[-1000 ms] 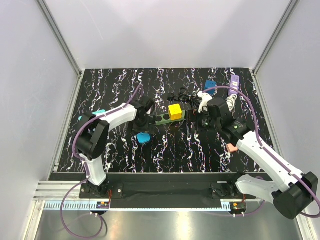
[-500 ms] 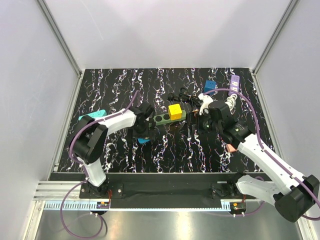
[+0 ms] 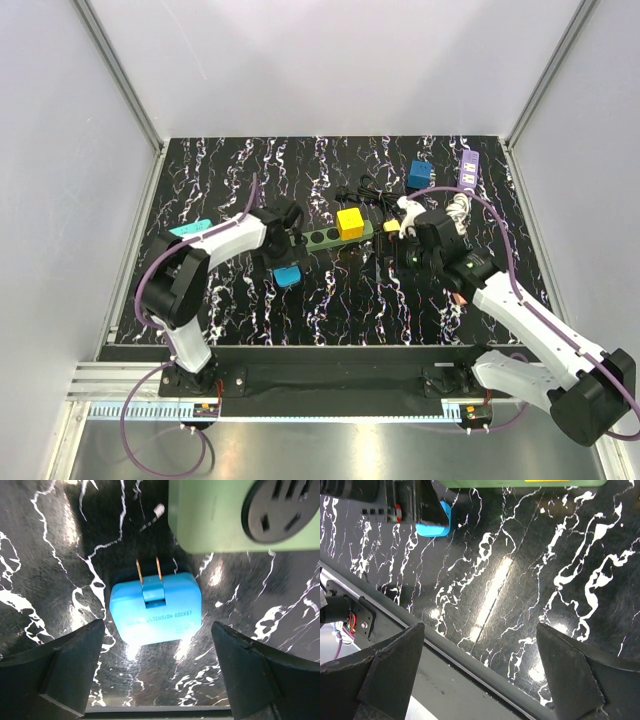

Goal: Insert the plug

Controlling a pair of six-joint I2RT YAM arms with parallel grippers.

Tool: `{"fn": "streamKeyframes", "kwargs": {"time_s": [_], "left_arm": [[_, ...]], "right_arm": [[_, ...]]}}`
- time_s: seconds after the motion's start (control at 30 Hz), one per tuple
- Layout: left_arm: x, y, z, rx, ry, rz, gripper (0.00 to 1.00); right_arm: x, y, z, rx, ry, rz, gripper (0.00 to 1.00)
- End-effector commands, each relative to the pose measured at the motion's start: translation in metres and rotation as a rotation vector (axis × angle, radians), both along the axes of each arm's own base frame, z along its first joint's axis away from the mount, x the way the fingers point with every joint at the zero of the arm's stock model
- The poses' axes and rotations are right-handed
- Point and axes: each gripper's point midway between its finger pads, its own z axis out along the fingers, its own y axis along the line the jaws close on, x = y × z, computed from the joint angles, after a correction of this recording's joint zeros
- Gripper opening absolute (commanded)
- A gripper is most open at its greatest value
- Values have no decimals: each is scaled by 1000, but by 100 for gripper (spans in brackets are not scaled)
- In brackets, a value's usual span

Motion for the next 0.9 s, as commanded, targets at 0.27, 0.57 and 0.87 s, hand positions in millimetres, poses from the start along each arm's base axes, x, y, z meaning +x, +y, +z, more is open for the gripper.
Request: {"fn": "streamKeyframes", "kwargs": {"time_s": [0.27,0.57,0.87], "left_arm": [[13,-6,-15,-26,2,71,73],[11,-70,48,-455,-26,114,0],[15,-112,152,-862,-86,169,0]], "right_arm": [[5,2,9,41,-48,-36,100],[18,33,5,185,-88,-111,90],[38,69,45,326,-260,-62,56]]}}
